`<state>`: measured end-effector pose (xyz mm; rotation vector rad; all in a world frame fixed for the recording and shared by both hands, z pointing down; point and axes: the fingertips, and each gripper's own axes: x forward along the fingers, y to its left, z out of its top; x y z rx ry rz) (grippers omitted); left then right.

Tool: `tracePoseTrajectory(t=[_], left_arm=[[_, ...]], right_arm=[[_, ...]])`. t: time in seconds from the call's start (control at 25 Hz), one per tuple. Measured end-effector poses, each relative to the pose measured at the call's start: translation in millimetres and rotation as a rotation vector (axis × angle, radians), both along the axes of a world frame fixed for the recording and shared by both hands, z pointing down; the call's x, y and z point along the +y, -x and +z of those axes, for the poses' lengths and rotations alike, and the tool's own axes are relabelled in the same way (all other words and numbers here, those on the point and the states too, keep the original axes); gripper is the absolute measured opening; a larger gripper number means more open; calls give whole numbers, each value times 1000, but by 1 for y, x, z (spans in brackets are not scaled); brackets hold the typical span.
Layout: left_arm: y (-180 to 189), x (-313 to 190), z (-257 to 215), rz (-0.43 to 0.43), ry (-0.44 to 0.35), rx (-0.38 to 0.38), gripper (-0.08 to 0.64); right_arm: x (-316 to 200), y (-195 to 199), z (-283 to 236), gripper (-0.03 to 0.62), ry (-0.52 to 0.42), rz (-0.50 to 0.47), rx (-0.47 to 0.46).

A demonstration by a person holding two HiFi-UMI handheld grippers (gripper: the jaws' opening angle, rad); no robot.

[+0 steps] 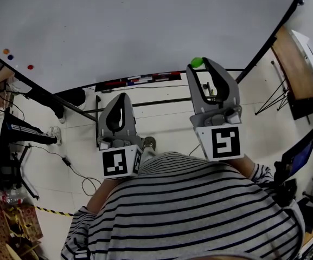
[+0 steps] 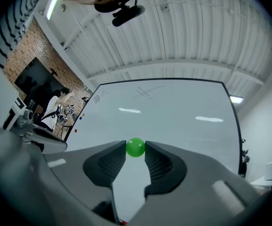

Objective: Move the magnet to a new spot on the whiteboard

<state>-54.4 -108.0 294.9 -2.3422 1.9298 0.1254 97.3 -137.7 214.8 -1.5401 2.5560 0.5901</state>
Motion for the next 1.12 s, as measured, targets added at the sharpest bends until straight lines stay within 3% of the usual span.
tracePoseTrajectory(t=[0.44,0.72,0.96,1.12], left_arm=[[76,-82,-20,13,-20,10,15],[131,-133,-23,12,-41,7,15],[154,-161,-22,19,-39,8,15],[156,-169,-20,23,-27,13,15]], right_arm=[[-101,68,-55,125,-123,53,26],[-167,114,-52,124,-121,99,57],[-204,126,-42,124,-99,158,69],[-206,127,-43,126,-142,193,78]])
